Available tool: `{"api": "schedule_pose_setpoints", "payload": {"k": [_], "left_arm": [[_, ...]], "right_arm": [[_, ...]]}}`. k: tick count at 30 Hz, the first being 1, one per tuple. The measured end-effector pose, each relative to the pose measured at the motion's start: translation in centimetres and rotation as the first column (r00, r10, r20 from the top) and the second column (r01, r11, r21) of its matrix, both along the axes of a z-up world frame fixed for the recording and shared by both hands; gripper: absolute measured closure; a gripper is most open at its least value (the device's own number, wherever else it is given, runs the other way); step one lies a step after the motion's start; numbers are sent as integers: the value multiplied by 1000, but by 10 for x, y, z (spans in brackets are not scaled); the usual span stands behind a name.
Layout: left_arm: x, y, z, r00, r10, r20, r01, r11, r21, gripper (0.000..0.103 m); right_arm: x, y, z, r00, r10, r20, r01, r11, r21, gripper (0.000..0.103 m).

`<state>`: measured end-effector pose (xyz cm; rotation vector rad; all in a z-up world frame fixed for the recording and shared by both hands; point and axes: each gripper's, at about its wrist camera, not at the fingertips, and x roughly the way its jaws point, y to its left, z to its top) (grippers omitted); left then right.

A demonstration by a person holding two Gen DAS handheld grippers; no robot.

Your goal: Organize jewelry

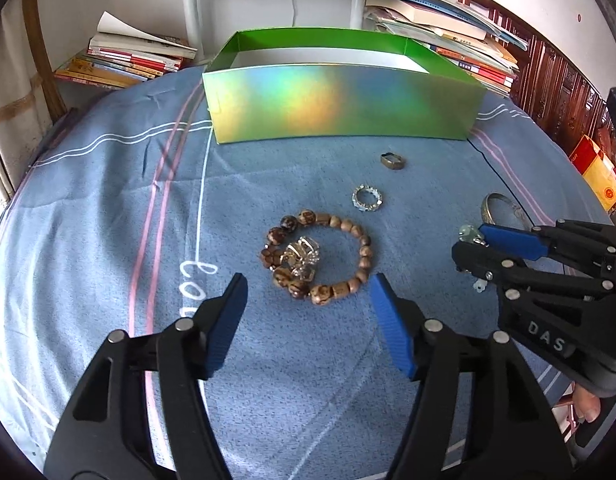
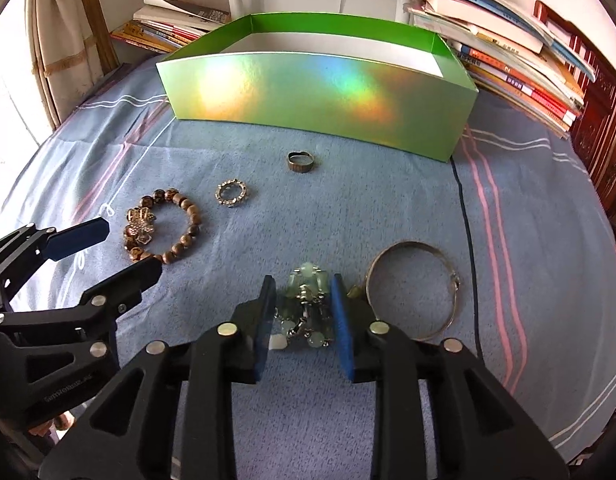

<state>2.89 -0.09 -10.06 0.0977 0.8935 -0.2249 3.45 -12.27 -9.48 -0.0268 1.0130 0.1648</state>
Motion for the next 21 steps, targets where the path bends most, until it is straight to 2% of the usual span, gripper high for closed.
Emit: {"api": "schedule_pose_setpoints", "payload": {"k": [7, 10, 13, 19, 21], "left_arm": [[6, 15, -3, 999, 31, -12, -31, 999, -15, 39], [8, 23, -1, 999, 43, -13, -43, 999, -26, 45], [7, 25, 3, 999, 45, -1, -45, 999, -27, 45], [11, 12, 15, 999, 19, 40, -18, 1000, -23, 45], [14, 5, 15, 999, 1, 44, -1, 1000, -15, 48]], "right_arm": [[-7, -15, 9, 999, -35, 9, 35, 998, 46, 71], [-9, -27, 14, 997, -70, 23, 69, 996, 55, 68], [-13, -34, 17, 996, -85, 32, 83, 994, 68, 68], [-18, -43, 19, 994, -103, 47, 99, 992, 79, 68], [-20, -49, 20, 991, -120, 53, 116, 990, 78, 68]]}}
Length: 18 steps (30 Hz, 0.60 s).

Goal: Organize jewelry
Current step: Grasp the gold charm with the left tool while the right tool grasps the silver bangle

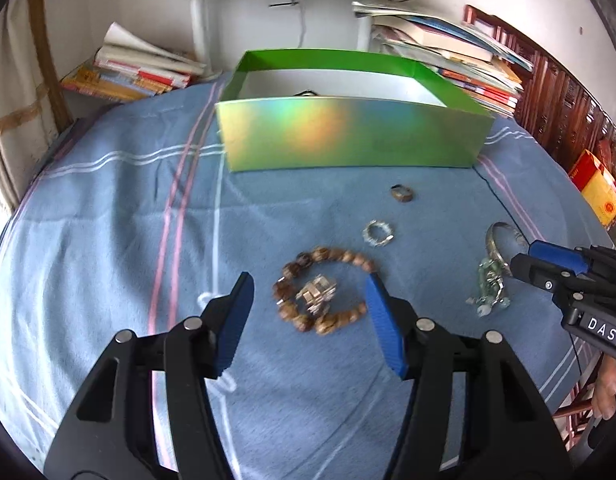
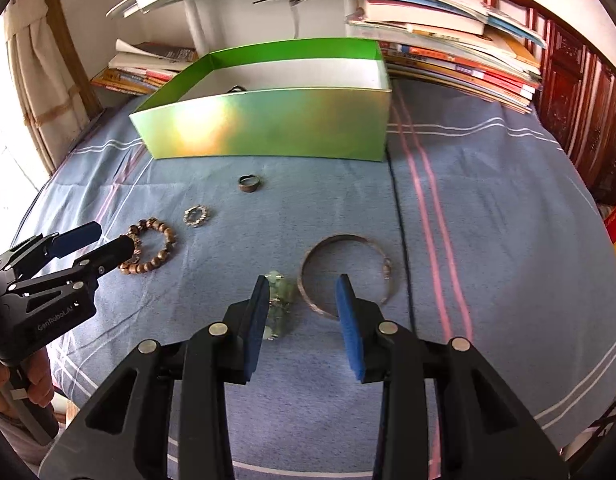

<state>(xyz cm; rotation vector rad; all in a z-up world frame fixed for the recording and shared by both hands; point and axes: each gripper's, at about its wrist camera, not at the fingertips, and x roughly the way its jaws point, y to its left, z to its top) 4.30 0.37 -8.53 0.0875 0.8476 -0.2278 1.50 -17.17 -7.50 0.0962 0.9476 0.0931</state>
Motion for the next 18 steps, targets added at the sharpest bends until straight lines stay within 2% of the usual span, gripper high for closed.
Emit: {"api": "schedule_pose_setpoints", "payload": {"k": [5, 8, 10, 18], "left_arm": [[11, -15, -10, 999, -30, -25, 30, 999, 14, 58], [14, -15, -15, 999, -38, -31, 38, 999, 0, 69], [15, -14, -18, 998, -38, -42, 38, 999, -2, 81], [15, -14, -20, 998, -35, -55, 35, 999, -5, 81]], "right_arm": [[0, -13, -3, 999, -54, -2, 54, 998, -25, 68], [2, -20, -8, 996, -88, -11, 87, 995, -44, 68], [3, -24, -10, 994, -105, -15, 104, 993, -52, 68], [1, -8, -7, 1000, -21, -4, 20, 999, -44, 68]]}}
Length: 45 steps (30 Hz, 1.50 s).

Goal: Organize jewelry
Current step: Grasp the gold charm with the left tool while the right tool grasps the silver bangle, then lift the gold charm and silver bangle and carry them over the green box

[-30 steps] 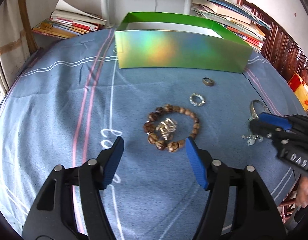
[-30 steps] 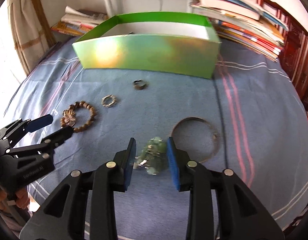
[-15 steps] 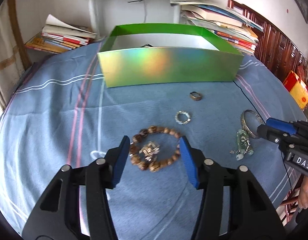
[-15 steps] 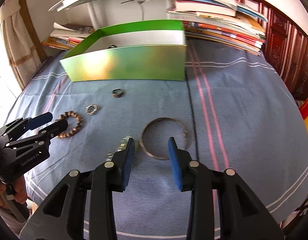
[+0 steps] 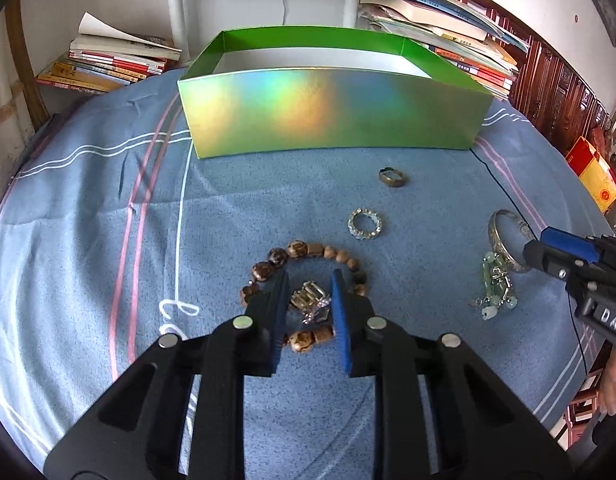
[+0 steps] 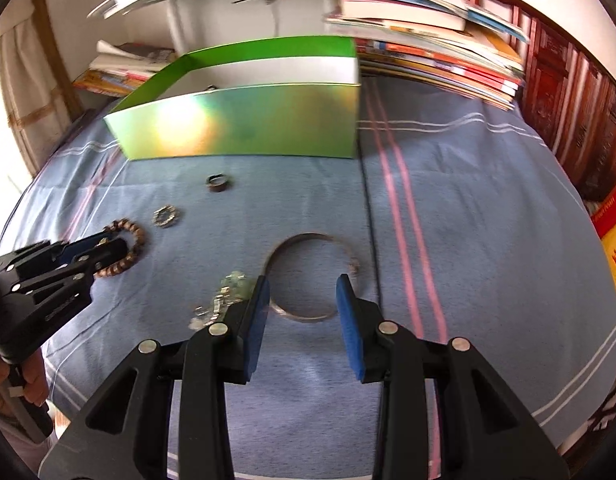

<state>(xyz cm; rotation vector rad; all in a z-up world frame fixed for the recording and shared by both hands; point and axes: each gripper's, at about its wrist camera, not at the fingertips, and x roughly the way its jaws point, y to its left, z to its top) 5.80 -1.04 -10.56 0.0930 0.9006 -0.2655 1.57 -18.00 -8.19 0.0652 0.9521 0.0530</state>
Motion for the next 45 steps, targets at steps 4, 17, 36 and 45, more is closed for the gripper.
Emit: {"api": "schedule_pose_setpoints", "payload": {"k": [4, 17, 36, 45], "left_arm": [[-2, -2, 0, 1000, -1, 3, 1, 1000, 10, 81], [-2, -4, 0, 1000, -2, 11, 1, 1000, 23, 81], [-6, 8, 11, 999, 17, 37, -16, 1000, -5, 82], [-10, 16, 38, 995, 26, 96, -24, 1000, -20, 82]], "right_arm": [[1, 7, -6, 1000, 15, -26, -16, 999, -33, 68], [11, 19, -10, 998, 52, -30, -54, 996, -65, 68], [12, 15, 0, 999, 54, -3, -54, 999, -3, 99], [13, 11, 14, 999, 46, 25, -46, 999, -13, 99]]}}
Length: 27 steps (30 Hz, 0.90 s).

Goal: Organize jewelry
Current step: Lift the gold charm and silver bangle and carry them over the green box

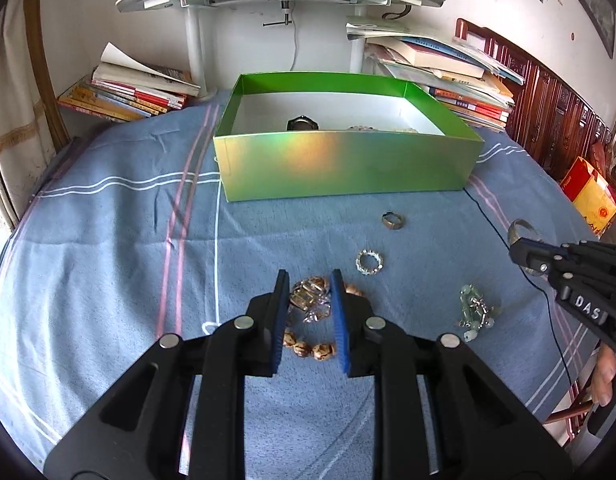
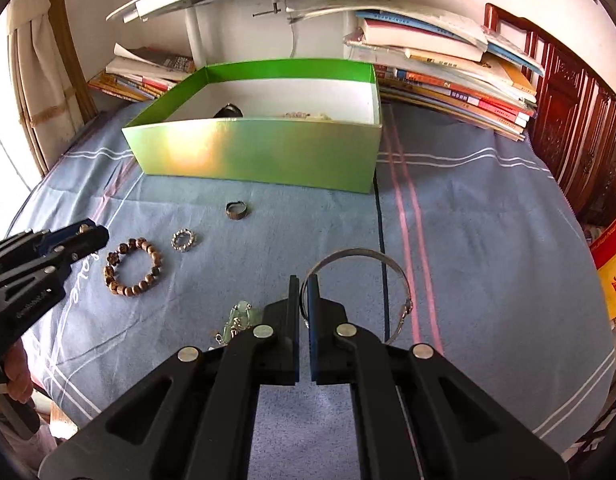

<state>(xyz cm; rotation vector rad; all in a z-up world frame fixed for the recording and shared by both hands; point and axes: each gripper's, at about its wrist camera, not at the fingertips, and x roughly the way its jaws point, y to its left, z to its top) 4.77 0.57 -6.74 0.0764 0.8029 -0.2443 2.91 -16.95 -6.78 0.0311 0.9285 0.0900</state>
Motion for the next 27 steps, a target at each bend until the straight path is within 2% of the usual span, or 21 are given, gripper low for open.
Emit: {"api": "schedule_pose_setpoints", "payload": {"k": [3, 6, 9, 13, 19, 23, 27], "left_arm": [[0, -1, 1, 1000, -6, -7, 6, 1000, -3, 82], [3, -2, 12, 1000, -13, 16, 13, 1000, 3, 82], [8, 1, 33, 998, -11, 61, 10, 1000, 4, 82], [15, 5, 67, 991, 1, 133, -3, 1000, 12, 82], [46, 6, 118, 978, 14, 209, -16, 1000, 9, 82], [81, -1, 132, 977, 16, 214, -23, 999, 28, 82], [126, -8, 116, 984, 31, 173, -36, 999, 28, 82]], "right_arm": [[0, 2, 3, 1000, 15, -4, -15, 1000, 12, 99], [2, 5, 21, 999, 24, 43, -23, 1000, -10, 99], [4, 7, 49, 994, 30, 109, -27, 999, -27, 99], [13, 9, 93, 978, 49, 204, -49, 999, -2, 99], [49, 9, 148, 949, 50, 311, -64, 997, 37, 99], [89, 7, 155, 952, 40, 304, -68, 994, 80, 99], [135, 8, 129, 970, 22, 242, -38, 997, 63, 99]]}}
